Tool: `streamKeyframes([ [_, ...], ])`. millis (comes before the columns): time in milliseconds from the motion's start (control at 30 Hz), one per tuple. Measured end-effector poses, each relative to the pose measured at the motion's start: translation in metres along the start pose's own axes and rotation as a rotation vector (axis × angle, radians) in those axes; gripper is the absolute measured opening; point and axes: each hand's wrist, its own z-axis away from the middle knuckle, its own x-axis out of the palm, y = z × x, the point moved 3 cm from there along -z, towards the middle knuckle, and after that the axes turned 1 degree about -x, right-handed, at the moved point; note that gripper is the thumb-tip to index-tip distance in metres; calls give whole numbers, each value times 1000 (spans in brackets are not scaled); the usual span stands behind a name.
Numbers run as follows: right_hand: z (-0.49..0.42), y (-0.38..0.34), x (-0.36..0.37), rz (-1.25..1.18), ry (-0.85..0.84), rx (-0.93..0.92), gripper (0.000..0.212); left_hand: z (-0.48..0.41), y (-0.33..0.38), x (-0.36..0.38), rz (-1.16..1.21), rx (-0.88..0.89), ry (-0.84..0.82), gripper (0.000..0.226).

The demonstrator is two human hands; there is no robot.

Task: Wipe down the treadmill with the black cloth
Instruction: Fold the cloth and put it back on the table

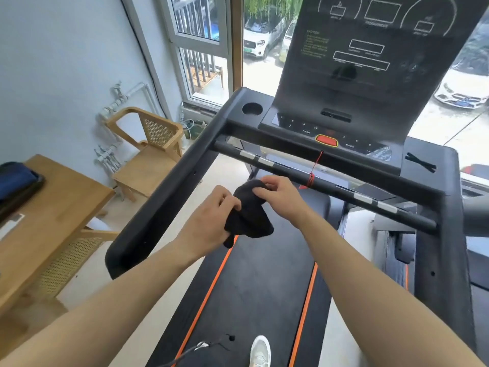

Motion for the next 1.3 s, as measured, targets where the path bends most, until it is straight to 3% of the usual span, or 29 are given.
streamKeyframes([
  [67, 14, -17, 14, 89, -43, -30, 16, 19, -3, 1, 113, -105, -235, 83],
  [133, 26, -36, 35, 142, -93, -33, 21, 39, -8, -8, 204, -183, -354, 98],
  [267, 48, -71, 93, 190, -207, -20, 19, 75, -31, -38, 526, -453, -156, 72],
  [333, 56, -80, 128, 256, -308, 5, 13, 92, -47, -48, 609, -505, -139, 59],
  [600, 88, -71, 278, 677, -797, 0, 9, 240, -102, -83, 302, -712, -523, 2],
  [767, 125, -72, 379, 936, -951, -176, 18, 351, -112, -102, -2, -925, -583, 36],
  [933, 186, -74, 486, 1081, -1082, -450, 27, 475, -92, -138, -295, -1189, -469, 53],
  [1100, 267, -96, 555, 1012, -1079, -688, 44, 590, -48, -181, -308, -1387, -183, 48],
  [1300, 358, -139, 608, 847, -1133, -910, 38, 672, 12, -232, -303, -1478, 136, 43],
])
